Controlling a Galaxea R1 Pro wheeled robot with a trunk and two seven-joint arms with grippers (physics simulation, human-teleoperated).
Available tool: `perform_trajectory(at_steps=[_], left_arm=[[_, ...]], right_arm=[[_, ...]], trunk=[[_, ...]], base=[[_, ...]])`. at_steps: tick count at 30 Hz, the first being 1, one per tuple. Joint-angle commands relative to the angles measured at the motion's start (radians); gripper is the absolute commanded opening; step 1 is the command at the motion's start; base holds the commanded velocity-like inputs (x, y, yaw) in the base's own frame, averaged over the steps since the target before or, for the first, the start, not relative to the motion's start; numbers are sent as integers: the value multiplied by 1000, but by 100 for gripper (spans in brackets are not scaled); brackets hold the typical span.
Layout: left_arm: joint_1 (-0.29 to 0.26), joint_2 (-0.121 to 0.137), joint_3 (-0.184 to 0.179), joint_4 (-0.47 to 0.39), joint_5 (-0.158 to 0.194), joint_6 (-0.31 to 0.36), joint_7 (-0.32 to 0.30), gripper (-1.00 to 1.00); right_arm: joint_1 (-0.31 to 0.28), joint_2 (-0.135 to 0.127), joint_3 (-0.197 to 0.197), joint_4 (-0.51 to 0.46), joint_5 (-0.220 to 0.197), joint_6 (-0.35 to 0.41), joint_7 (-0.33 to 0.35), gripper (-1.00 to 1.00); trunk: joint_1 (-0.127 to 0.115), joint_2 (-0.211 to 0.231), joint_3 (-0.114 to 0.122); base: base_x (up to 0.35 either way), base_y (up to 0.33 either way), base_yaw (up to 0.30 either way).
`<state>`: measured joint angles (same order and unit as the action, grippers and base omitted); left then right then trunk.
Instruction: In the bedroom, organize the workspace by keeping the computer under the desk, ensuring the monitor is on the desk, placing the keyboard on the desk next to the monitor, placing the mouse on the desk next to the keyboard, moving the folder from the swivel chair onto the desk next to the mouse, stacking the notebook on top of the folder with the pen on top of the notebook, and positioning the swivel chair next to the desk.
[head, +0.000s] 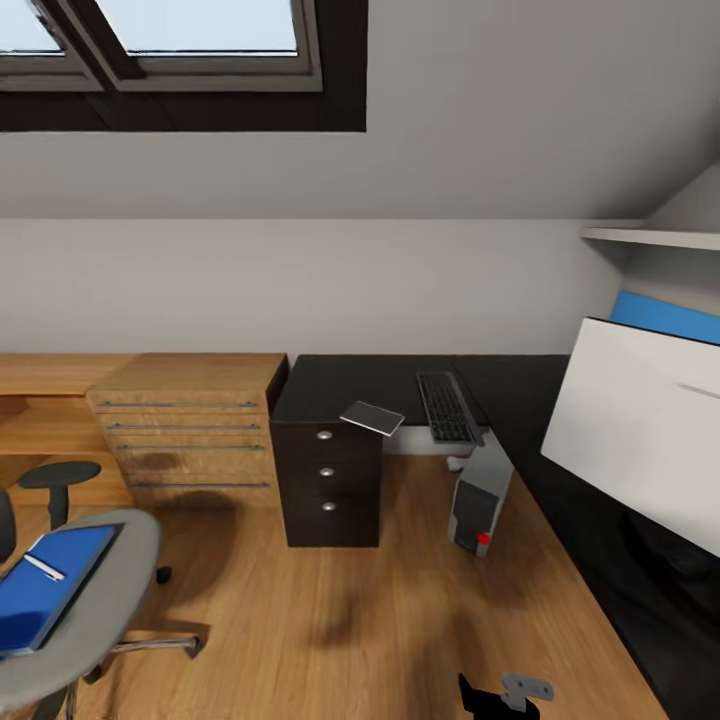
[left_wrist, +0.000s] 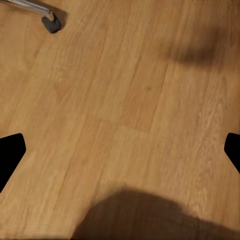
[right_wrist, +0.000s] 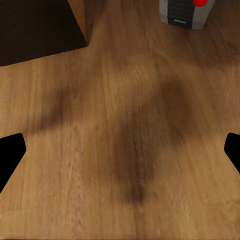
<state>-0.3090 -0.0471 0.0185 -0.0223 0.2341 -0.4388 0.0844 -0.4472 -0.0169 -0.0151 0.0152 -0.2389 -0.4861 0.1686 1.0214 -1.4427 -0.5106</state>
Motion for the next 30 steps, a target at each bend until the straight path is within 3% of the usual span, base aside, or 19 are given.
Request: perform_trajectory(at_steps=[1, 10, 30], left_arm=[[-1, 0, 1, 1, -1, -3, 3, 100], [-1, 0, 1, 1, -1, -3, 3, 100], [-1, 0, 1, 1, -1, -3, 3, 100]], right_arm=[[-1, 0, -1, 2, -10, -3, 9, 100], [-1, -1, 0, 2, -10, -3, 9, 100], [-1, -8, 0, 2, -11, -3, 9, 100]], trunk=[[0, -1, -1], [0, -1, -1], [0, -1, -1]], base=[[-2, -3, 243], [-1, -1, 164], [0, 0, 10]])
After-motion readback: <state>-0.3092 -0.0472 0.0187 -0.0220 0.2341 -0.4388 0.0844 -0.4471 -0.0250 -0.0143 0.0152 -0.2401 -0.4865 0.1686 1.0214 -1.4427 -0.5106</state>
